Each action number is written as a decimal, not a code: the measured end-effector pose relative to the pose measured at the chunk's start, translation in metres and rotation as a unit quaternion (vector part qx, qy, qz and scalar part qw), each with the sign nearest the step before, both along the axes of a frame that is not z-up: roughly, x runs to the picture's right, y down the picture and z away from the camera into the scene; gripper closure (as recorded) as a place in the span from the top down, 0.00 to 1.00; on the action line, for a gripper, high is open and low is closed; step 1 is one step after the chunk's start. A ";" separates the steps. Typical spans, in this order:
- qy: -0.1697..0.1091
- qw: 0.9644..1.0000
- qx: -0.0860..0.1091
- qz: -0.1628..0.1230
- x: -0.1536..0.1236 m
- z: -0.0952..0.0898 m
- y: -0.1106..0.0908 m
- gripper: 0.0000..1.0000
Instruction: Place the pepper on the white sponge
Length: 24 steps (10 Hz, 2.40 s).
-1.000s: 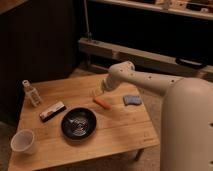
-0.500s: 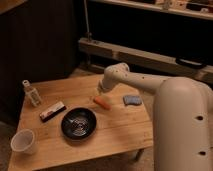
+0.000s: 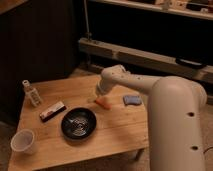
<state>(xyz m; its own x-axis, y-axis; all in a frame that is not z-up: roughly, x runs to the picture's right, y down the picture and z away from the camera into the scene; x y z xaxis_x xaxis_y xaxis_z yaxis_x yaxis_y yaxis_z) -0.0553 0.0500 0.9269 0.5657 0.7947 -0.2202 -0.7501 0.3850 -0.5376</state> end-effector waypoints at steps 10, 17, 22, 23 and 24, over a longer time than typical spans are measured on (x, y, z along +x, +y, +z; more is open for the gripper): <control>0.030 0.999 -0.012 -0.022 -0.001 0.013 0.019 0.46; 0.079 0.996 0.012 0.035 0.094 0.000 -0.053 0.46; 0.129 0.987 0.014 0.090 0.204 -0.011 -0.083 0.46; 0.125 0.987 0.016 0.100 0.207 -0.019 -0.086 0.46; 0.120 0.987 0.019 0.107 0.208 -0.025 -0.090 0.46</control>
<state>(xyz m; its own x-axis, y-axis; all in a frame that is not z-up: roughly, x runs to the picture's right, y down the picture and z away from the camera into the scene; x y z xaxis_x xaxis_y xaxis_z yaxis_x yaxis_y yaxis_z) 0.1530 -0.0402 0.9023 0.3185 0.9009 -0.2948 -0.9207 0.2200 -0.3224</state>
